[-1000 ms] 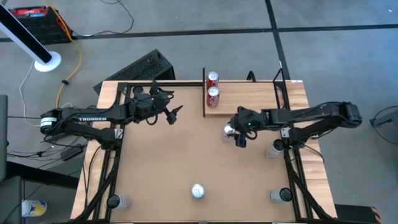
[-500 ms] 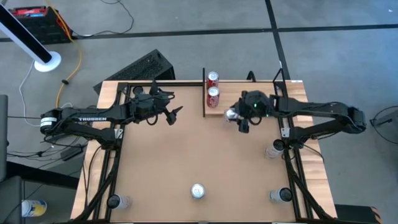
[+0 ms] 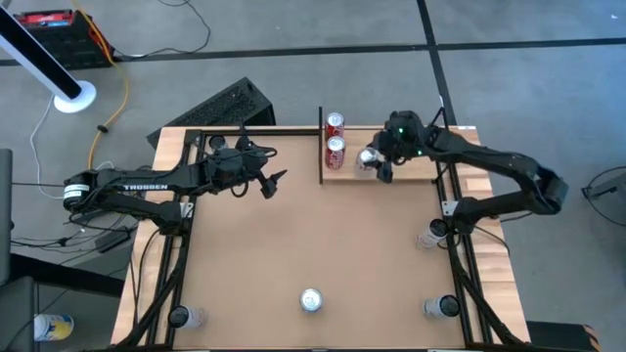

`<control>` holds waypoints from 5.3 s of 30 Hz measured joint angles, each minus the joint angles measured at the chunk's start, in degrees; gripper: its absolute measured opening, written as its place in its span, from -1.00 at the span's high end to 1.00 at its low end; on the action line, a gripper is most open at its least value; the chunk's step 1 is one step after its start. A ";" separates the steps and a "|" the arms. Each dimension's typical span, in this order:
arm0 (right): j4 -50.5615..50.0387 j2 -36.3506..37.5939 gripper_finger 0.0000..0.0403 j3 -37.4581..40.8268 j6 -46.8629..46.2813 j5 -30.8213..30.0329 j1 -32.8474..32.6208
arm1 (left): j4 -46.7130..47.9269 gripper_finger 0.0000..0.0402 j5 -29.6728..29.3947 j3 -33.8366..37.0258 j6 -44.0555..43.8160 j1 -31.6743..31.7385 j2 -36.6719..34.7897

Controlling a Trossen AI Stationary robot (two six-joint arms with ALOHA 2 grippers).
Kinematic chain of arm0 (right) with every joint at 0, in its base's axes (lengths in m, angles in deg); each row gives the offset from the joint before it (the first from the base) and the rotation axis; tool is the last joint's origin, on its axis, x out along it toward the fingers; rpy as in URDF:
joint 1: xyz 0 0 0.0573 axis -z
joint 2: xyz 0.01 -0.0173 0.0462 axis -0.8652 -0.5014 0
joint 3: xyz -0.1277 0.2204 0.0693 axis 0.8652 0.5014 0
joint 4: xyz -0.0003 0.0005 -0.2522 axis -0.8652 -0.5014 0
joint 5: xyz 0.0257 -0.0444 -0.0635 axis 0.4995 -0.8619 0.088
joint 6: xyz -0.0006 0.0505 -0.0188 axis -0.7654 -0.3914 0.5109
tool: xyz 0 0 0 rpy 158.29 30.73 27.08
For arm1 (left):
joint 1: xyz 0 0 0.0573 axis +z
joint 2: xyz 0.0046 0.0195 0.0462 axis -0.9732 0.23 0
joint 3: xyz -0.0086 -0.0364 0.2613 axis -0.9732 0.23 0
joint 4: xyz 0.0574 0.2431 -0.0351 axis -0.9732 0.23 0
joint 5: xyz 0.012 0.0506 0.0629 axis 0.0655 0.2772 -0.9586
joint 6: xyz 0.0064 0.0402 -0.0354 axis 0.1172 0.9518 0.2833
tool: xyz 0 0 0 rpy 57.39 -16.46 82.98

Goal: Place canned beverage on shelf
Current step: Put the top silver soda can on the shelf

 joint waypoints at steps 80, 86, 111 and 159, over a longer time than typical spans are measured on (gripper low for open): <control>-4.43 -1.10 0.89 -0.87 3.83 2.18 -2.04 | 1.16 -0.83 -0.50 0.02 0.63 0.00 0.00; -4.38 -1.10 0.91 -0.87 3.84 2.18 -1.52 | 1.16 -0.83 -0.50 0.02 0.66 0.00 0.00; 0.27 -8.51 0.92 -0.92 7.29 -1.00 3.55 | 1.63 -0.83 -0.50 0.02 0.66 0.00 0.00; 5.98 -8.62 0.92 -0.92 8.90 -6.34 8.60 | 3.30 -0.83 0.08 0.02 -1.68 0.00 0.00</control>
